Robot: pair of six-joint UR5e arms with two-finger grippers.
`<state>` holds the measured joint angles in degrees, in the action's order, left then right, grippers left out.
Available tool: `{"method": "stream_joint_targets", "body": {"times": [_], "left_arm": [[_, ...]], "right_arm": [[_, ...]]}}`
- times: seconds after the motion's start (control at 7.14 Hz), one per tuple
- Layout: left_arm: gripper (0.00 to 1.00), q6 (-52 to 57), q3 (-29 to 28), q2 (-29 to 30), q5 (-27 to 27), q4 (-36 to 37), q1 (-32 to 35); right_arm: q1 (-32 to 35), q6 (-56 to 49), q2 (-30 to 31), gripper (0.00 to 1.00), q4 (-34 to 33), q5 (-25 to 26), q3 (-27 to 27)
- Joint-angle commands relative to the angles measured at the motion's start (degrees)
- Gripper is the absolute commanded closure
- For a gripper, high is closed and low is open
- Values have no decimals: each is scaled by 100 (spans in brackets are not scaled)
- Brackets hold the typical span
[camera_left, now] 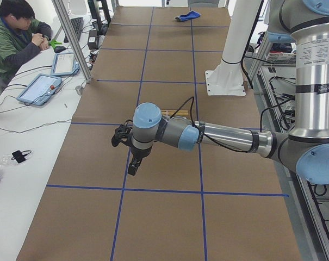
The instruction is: Hang towel on rack
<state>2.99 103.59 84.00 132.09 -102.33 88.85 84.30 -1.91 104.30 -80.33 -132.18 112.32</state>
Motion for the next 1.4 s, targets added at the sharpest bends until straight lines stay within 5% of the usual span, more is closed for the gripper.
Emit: {"method": "stream_joint_targets", "body": {"times": [0.0, 0.14, 0.42, 0.7, 1.26], "left_arm": [[1, 0, -6, -129, 9, -261, 1], [1, 0, 38, -129, 10, -269, 1], [1, -17, 47, -129, 10, -269, 1], [1, -17, 64, -120, 10, -269, 1], [1, -17, 135, -120, 10, -269, 1]], "right_arm": [[-80, -37, 284, 0, 105, 732, -236], [-211, -212, 284, 0, 140, 1138, -472], [-439, -389, 406, 0, 612, 1177, -991], [-573, -284, 660, 0, 2023, 1002, -1807], [-817, -310, 1190, 0, 2733, 852, -1986]]}}
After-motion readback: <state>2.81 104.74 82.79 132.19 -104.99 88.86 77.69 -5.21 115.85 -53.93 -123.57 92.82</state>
